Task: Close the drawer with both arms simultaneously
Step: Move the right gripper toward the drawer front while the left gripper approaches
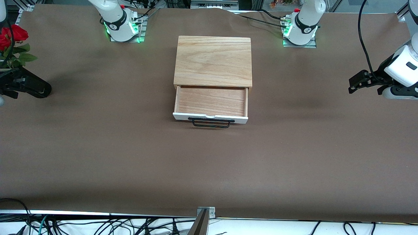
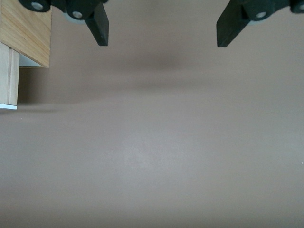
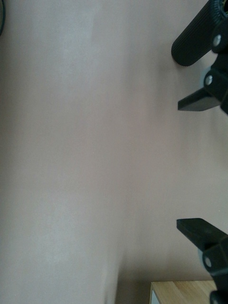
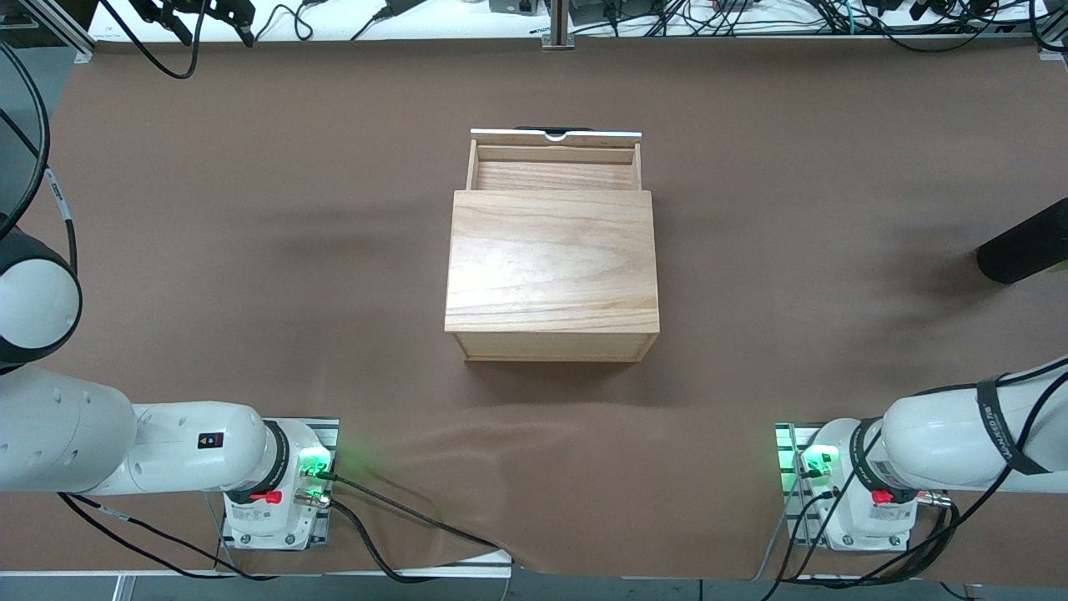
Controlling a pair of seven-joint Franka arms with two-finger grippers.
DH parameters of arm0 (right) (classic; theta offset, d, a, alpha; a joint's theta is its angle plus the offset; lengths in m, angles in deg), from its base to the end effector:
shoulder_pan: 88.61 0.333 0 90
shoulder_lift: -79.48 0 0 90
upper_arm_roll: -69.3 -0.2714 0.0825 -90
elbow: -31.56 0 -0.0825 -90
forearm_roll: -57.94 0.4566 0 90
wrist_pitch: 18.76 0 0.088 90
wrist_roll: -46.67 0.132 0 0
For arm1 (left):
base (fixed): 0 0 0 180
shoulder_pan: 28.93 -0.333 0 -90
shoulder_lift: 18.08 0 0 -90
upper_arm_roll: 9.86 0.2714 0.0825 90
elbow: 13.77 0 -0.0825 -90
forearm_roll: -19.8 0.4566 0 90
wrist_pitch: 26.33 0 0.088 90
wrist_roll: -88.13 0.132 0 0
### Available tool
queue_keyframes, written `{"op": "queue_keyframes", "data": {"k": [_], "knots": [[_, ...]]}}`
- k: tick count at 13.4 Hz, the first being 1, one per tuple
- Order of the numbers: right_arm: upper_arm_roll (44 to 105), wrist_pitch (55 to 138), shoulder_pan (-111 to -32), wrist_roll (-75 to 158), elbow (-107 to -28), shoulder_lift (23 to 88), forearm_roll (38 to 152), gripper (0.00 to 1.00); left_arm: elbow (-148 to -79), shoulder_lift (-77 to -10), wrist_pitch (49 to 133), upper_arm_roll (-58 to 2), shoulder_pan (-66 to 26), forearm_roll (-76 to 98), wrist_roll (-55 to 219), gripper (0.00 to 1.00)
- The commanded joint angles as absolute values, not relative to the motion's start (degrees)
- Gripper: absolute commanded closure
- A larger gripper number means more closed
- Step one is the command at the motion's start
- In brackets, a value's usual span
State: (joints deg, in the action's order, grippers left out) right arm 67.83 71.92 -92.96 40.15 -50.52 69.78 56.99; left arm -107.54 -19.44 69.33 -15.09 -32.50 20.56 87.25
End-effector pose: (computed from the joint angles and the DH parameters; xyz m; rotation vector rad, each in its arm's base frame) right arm 0.6704 -0.0370 0.5213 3.1292 0.0995 -0.0314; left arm 0.6401 -0.0165 0.5126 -3.1306 0.0232 -0.0150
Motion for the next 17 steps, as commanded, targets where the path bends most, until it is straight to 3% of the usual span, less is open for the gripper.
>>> {"op": "queue_keyframes", "data": {"k": [1, 10, 15, 17], "knots": [[67.63, 72.12, -93.35, 39.99, -50.53, 69.9, 57.51, 0.0, -105.53, -20.27, 68.06, -15.31, -32.62, 19.8, 88.4, 0.0], [67.54, 72.38, -93.09, 40.87, -50.53, 69.11, 59.61, 0.0, -105.62, -20.62, 66.39, -16.62, -31.57, 19.01, 88.49, 0.0], [67.1, 75.26, -90.81, 40.96, -50.53, 64.29, 67.41, 0.0, -105.09, -27.9, 67.7, -20.58, -30.6, 12.78, 88.04, 0.0], [67.1, 80.53, -86.79, 40.34, -50.19, 60.25, 69.28, 0.0, -105.09, -31.68, 74.0, -21.37, -28.32, 11.8, 87.78, 0.0]]}}
